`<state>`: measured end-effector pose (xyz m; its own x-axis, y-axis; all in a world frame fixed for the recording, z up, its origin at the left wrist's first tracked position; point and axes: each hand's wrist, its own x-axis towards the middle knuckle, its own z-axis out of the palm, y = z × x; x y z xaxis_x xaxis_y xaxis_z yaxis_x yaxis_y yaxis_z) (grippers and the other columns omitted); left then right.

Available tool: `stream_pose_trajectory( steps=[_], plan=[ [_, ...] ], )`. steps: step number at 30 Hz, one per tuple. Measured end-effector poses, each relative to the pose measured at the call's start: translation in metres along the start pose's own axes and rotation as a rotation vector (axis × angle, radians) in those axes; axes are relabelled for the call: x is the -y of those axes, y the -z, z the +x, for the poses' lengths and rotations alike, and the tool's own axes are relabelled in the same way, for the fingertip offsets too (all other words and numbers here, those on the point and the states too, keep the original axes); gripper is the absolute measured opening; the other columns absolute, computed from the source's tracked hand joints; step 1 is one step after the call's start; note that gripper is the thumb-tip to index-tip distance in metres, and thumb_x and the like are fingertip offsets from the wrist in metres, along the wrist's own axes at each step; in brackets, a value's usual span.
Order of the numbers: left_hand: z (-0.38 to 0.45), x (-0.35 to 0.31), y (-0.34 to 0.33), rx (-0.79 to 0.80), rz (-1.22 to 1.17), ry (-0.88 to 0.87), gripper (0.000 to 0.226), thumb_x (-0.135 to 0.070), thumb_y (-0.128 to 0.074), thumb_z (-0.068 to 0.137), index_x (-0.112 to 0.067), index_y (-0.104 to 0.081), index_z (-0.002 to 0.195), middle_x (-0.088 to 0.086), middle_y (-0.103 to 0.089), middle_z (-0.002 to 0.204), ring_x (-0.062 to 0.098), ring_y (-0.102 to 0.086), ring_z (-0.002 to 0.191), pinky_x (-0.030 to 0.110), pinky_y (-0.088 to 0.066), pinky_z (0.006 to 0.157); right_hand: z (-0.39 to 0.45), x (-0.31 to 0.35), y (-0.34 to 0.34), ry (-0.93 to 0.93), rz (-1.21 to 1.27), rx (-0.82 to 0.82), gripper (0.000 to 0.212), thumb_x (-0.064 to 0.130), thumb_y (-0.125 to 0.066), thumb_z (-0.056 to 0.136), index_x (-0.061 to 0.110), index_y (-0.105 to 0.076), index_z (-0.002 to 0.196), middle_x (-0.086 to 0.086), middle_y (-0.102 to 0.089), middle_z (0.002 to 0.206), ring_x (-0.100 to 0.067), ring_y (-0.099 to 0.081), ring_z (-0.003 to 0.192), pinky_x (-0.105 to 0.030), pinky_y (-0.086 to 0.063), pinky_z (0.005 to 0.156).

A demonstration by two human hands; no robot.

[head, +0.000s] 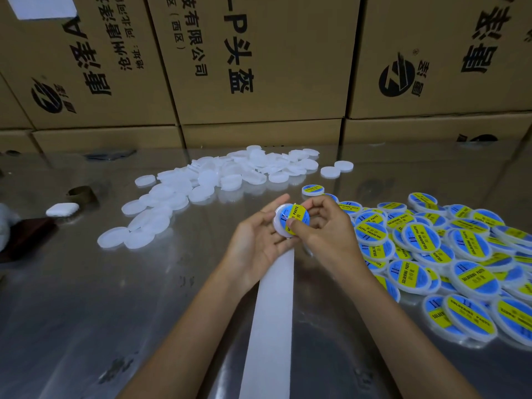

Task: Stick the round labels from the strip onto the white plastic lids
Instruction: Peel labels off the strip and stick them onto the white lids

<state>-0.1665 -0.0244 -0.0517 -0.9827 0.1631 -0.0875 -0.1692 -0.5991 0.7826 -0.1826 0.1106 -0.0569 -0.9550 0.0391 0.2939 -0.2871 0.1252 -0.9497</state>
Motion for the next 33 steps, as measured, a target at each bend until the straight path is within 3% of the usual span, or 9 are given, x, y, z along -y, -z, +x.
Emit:
stream_pose_trajectory(
  steps=[10, 15, 19, 21, 24, 28, 33],
  plan=[
    [-0.001, 0.002, -0.001, 0.017, 0.041, 0.003, 0.039, -0.01, -0.041, 0.098, -0.016, -0.062, 0.13, 0.015, -0.067, 0.129, 0.028, -0.068, 0.113, 0.04, -0.055, 0.096, -0.002, -0.002, 0.001, 0.075, -0.132, -0.001, 0.028, 0.011, -0.078, 0.078, 0.026, -0.057, 0.089, 0.011, -0.068, 0.08, -0.005, -0.064, 0.068, -0.022, -0.053, 0.06],
    [-0.001, 0.001, 0.001, 0.0, 0.02, 0.003, 0.04, -0.009, -0.04, 0.099, -0.013, -0.059, 0.134, 0.019, -0.066, 0.13, 0.032, -0.064, 0.12, 0.043, -0.054, 0.1, -0.002, -0.002, 0.003, 0.184, -0.297, -0.042, 0.027, 0.02, -0.081, 0.076, 0.023, -0.063, 0.096, 0.013, -0.061, 0.087, 0.003, -0.055, 0.069, -0.008, -0.039, 0.06],
    [-0.001, 0.0, 0.002, -0.023, -0.046, 0.002, 0.047, -0.011, -0.051, 0.088, -0.011, -0.059, 0.135, 0.021, -0.063, 0.133, 0.034, -0.062, 0.123, 0.045, -0.053, 0.1, -0.003, -0.003, 0.007, 0.169, -0.334, -0.067, 0.059, 0.037, -0.086, 0.071, 0.025, -0.055, 0.119, 0.01, -0.05, 0.094, -0.004, -0.046, 0.076, -0.019, -0.039, 0.068],
    [-0.001, -0.001, 0.003, -0.028, -0.089, -0.006, 0.052, -0.011, -0.053, 0.085, -0.009, -0.057, 0.137, 0.023, -0.061, 0.134, 0.036, -0.059, 0.126, 0.048, -0.049, 0.105, -0.003, -0.004, 0.008, 0.157, -0.323, -0.056, 0.06, 0.044, -0.087, 0.067, 0.026, -0.053, 0.114, 0.011, -0.05, 0.098, -0.003, -0.047, 0.08, -0.02, -0.04, 0.069],
    [-0.001, -0.001, 0.003, -0.014, -0.104, -0.005, 0.053, -0.011, -0.053, 0.086, -0.008, -0.055, 0.138, 0.025, -0.062, 0.132, 0.04, -0.06, 0.124, 0.048, -0.051, 0.102, -0.004, -0.006, 0.005, 0.202, -0.356, -0.029, 0.046, 0.046, -0.086, 0.067, 0.02, -0.056, 0.09, 0.012, -0.052, 0.093, -0.001, -0.048, 0.075, -0.016, -0.038, 0.065],
    [-0.002, -0.003, 0.003, 0.016, -0.073, 0.003, 0.051, -0.011, -0.053, 0.086, -0.007, -0.056, 0.138, 0.026, -0.062, 0.132, 0.044, -0.059, 0.124, 0.047, -0.052, 0.1, -0.001, -0.009, 0.004, 0.324, -0.326, -0.067, 0.041, 0.033, -0.084, 0.075, 0.009, -0.051, 0.072, 0.006, -0.051, 0.075, -0.009, -0.048, 0.07, -0.018, -0.037, 0.061],
    [-0.003, -0.004, 0.002, 0.032, -0.064, 0.022, 0.051, -0.011, -0.053, 0.086, -0.007, -0.057, 0.137, 0.023, -0.063, 0.132, 0.037, -0.063, 0.12, 0.044, -0.058, 0.091, 0.003, -0.013, 0.009, 0.381, -0.316, -0.096, 0.035, 0.02, -0.072, 0.088, 0.013, -0.046, 0.067, 0.012, -0.045, 0.063, -0.006, -0.047, 0.064, -0.015, -0.032, 0.058]
  ],
)
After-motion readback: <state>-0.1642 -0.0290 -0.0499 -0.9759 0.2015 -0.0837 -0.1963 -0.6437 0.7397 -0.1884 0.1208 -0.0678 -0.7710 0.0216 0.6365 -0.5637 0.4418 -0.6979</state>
